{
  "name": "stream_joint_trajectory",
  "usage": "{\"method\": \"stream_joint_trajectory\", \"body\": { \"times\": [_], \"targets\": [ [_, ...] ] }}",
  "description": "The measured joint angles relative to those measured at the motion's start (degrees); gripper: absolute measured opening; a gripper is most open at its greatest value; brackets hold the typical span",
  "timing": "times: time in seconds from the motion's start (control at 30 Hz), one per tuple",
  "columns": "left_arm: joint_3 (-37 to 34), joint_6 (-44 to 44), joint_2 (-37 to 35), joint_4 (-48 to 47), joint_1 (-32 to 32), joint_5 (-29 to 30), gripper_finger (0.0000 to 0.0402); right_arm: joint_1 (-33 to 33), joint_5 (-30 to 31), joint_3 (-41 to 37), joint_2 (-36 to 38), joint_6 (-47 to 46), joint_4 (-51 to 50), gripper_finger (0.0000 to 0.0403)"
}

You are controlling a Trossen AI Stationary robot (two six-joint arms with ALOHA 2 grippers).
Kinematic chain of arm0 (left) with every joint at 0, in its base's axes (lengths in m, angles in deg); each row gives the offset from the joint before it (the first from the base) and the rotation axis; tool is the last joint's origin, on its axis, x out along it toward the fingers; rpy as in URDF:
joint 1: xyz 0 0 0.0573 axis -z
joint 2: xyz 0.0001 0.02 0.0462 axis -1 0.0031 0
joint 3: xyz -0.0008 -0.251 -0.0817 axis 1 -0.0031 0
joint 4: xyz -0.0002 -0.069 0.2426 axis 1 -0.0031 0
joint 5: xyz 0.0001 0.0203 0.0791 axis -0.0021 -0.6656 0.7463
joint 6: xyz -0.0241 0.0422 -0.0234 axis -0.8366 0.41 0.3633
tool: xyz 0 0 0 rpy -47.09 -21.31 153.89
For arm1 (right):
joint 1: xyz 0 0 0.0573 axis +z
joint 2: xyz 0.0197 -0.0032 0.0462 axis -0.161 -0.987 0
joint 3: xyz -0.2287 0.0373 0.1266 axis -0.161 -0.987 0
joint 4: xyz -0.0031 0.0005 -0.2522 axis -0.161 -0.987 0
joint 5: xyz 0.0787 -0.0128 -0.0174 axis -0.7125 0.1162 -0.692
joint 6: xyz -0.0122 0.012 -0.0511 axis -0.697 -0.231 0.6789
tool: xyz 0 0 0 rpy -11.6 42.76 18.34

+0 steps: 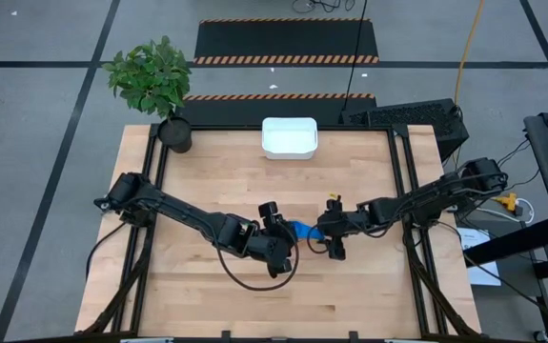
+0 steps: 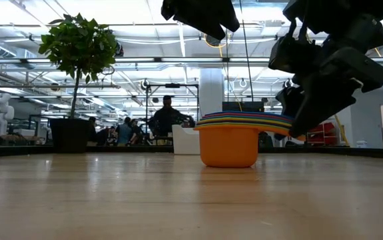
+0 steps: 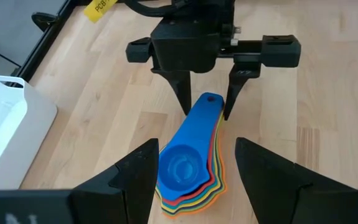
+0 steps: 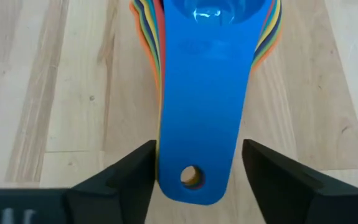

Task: Nest measuring cups in basket
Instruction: Put the stacked measuring cups into the white bin

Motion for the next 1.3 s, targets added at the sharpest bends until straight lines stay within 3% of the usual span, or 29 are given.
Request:
{"method": "stream_joint_trajectory", "body": {
  "times": [0.37,0.8,1.13,1.3],
  "targets": [
    [0.0,0.11,0.0,0.0,0.0,-0.03,0.0214,0.02,0.07,0.0,-0.09,0.22,-0.04,0.0159],
    [0.0,0.09,0.0,-0.01,0.0,-0.05,0.0214,3.93,7.72,0.0,-0.09,7.75,1.44,0.0209],
    [0.0,0.09,0.0,0.0,0.0,-0.05,0.0214,4.11,7.72,0.0,-0.78,8.04,2.68,0.0184],
    [0.0,0.05,0.0,-0.02,0.02,-0.05,0.0214,4.09,7.81,0.0,-3.63,6.67,3.17,0.0199]
  ]
}}
